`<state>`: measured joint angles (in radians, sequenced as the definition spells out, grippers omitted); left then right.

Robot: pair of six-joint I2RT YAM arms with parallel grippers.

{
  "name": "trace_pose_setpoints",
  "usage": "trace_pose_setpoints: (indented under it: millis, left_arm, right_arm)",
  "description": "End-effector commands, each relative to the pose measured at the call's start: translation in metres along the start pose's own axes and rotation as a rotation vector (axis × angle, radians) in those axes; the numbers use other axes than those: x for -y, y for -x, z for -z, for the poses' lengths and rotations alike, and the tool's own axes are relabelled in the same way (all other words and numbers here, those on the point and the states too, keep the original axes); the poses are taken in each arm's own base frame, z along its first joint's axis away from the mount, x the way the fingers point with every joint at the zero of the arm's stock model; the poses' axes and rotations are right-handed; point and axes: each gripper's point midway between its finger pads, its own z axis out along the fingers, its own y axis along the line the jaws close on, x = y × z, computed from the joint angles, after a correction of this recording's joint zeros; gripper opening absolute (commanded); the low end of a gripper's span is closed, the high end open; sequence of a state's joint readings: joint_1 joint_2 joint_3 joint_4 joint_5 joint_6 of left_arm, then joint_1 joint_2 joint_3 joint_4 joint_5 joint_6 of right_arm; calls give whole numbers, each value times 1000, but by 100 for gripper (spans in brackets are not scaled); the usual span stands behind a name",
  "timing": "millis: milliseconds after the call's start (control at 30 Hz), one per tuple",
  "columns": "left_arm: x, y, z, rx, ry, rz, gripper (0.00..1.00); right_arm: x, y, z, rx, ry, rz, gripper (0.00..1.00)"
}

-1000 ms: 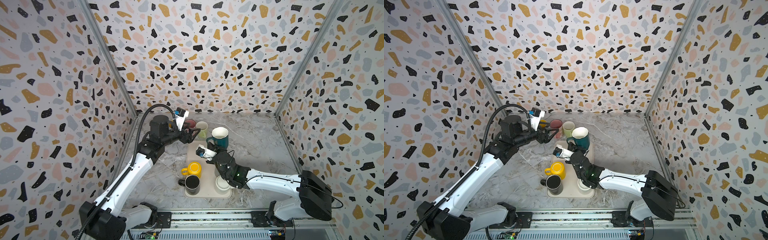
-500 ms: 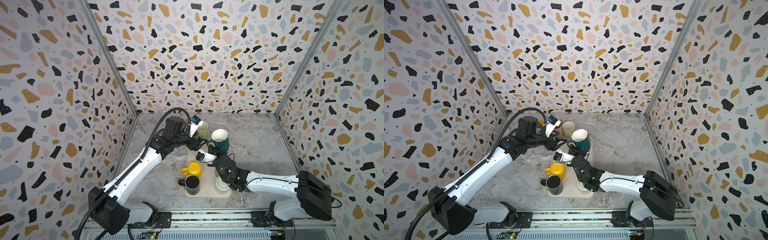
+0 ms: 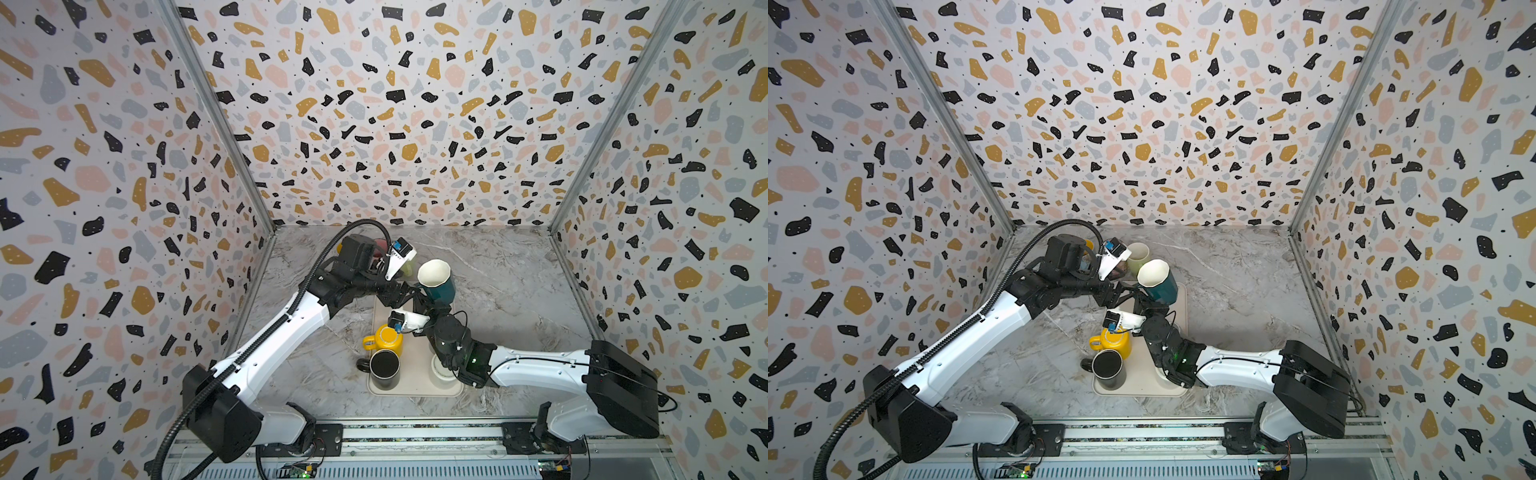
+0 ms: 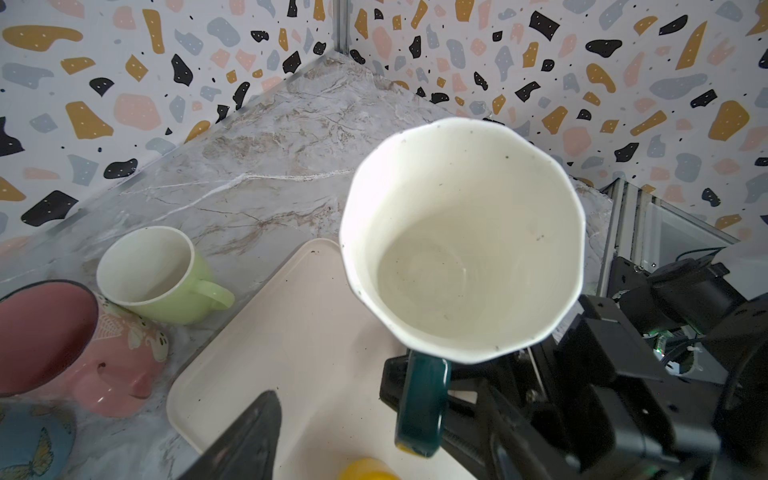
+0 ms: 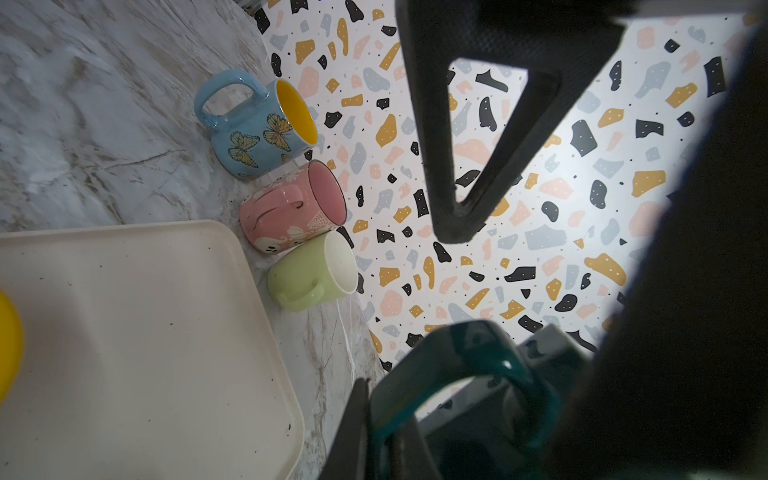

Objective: Turn the mug right side up
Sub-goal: 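Move the left gripper to the dark green mug held up by the right gripper, then close the left gripper on the dark green mug while the right gripper opens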

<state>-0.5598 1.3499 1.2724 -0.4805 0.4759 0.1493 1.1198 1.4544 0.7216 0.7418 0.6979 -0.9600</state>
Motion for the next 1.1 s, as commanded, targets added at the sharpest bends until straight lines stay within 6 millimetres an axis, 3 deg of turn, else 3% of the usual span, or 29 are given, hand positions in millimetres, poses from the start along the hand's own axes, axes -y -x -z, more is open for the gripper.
trace_pose_setpoints:
  millis: [0, 600, 833, 1067]
  left_arm:
    - [12, -7, -2, -38, -61, -21, 75]
    - [25, -26, -12, -92, -153, -4, 68]
    - [27, -32, -15, -111, -164, 2, 58]
    - [28, -36, -17, -130, -168, 6, 41]
  right_arm:
    - [55, 20, 8, 61, -183, -132, 0]
    - [72, 34, 18, 138, -257, -157, 0]
    - [74, 38, 20, 156, -270, -166, 0]
    - [77, 40, 22, 167, -280, -174, 0]
